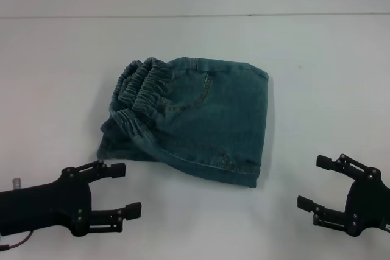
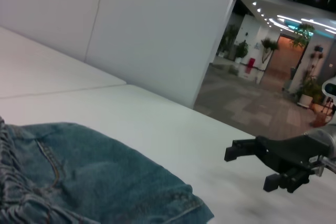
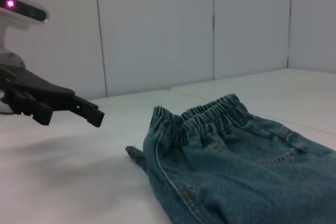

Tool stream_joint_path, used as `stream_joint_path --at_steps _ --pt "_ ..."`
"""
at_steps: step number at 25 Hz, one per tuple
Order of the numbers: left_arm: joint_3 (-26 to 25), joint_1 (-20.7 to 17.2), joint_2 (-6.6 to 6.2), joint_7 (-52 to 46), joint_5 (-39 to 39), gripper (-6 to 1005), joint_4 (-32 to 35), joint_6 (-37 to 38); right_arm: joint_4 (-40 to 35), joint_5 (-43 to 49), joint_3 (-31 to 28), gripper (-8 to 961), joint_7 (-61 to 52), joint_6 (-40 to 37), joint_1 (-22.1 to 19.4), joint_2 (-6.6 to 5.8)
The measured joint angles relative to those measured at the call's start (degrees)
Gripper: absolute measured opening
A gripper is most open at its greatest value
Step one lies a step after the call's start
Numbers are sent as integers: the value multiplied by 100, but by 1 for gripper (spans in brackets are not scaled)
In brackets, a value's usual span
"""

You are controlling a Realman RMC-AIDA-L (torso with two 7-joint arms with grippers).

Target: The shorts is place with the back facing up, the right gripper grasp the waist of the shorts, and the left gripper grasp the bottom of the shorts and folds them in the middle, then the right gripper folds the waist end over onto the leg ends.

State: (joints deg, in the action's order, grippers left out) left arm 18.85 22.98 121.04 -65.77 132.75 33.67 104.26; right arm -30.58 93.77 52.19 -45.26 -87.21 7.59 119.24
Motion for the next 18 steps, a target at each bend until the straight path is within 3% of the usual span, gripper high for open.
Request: stream_joint_path --at_steps 18 --pt "13 95 -46 -288 341 937 3 -28 -80 239 -34 906 -299 -197 171 -93"
